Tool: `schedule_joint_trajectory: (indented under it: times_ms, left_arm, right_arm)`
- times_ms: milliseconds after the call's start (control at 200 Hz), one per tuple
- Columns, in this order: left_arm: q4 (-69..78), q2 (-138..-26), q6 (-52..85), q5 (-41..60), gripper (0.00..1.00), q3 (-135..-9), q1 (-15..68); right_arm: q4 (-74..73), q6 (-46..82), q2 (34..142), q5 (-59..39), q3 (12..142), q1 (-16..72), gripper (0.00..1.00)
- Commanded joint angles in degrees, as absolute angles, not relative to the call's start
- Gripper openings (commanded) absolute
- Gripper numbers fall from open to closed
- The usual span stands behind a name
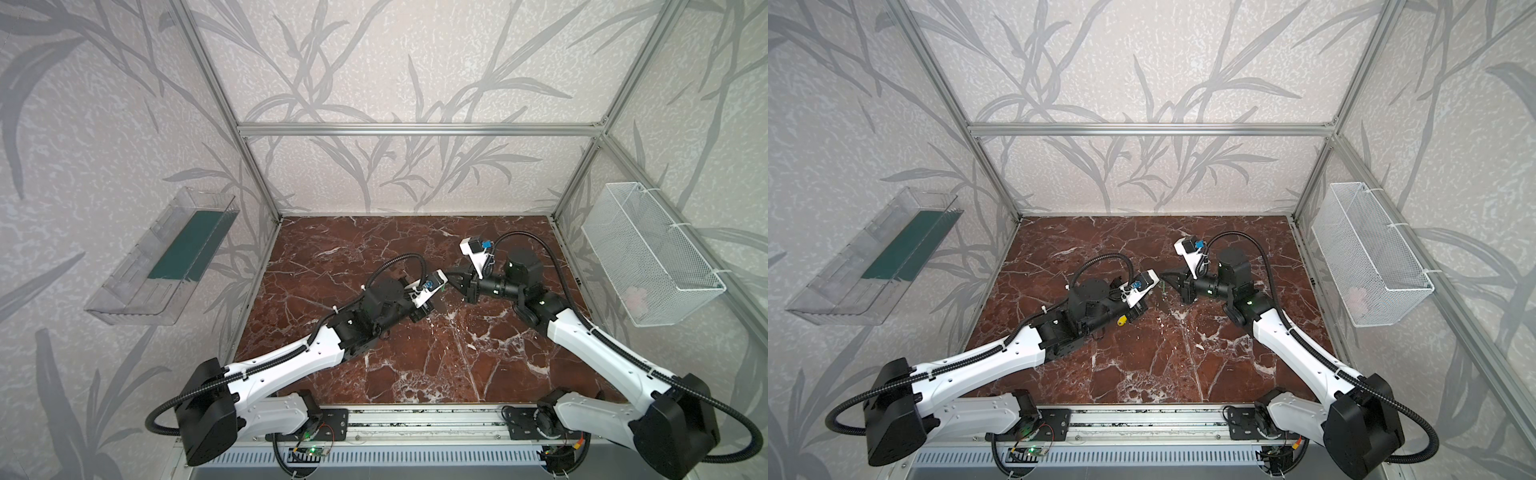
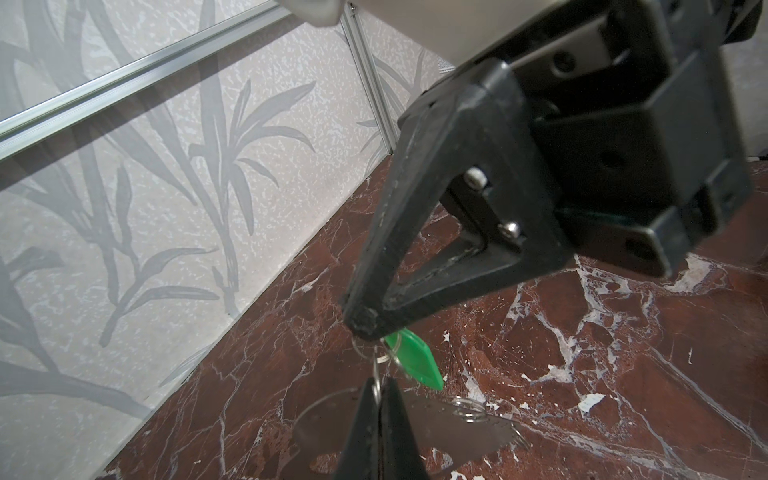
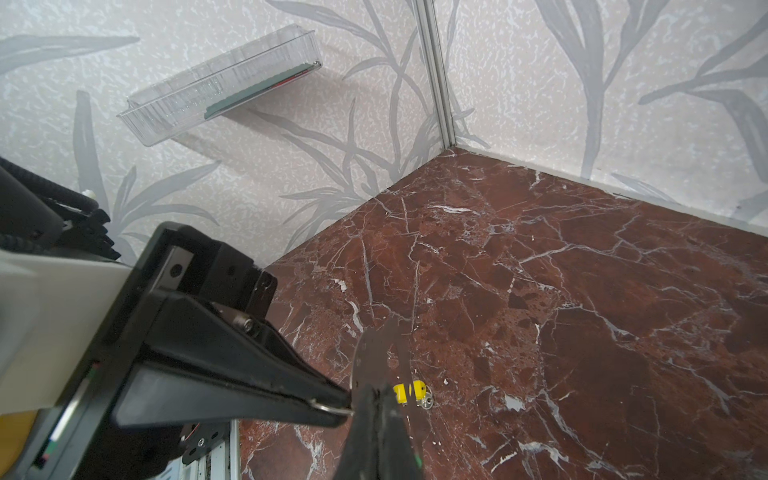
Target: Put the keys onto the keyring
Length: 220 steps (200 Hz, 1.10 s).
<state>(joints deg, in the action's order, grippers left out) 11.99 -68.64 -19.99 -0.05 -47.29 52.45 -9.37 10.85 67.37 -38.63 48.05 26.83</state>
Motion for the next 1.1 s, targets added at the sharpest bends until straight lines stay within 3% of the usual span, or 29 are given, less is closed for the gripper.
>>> schedule_joint_trajectory:
  times_ms: [0,580,1010,1095]
  left_arm:
    - [12.47,-66.68,-21.38,5.81,0.00,-46.20,53.79]
    - [29.26,-66.45,-18.17,2.31,0.00,-41.01,52.73]
    - [38.06,-69.15,-9.08,13.53,0.00,-40.74,44.66]
    - [38.65,-69.28,-8.29,14.69,0.00,-40.78,44.04]
  right_arm:
    - [-12.52,12.14,68.15,-35.55,51.02,26.45,0.00]
    - [-7.87,10.98,69.41,-37.09,51.24,26.45,0.00]
    - [-5.13,10.55,70.53,-39.30,52.03,26.45,0.00]
    - [-4.83,10.35,70.66,-39.28,52.21,26.41,0.09]
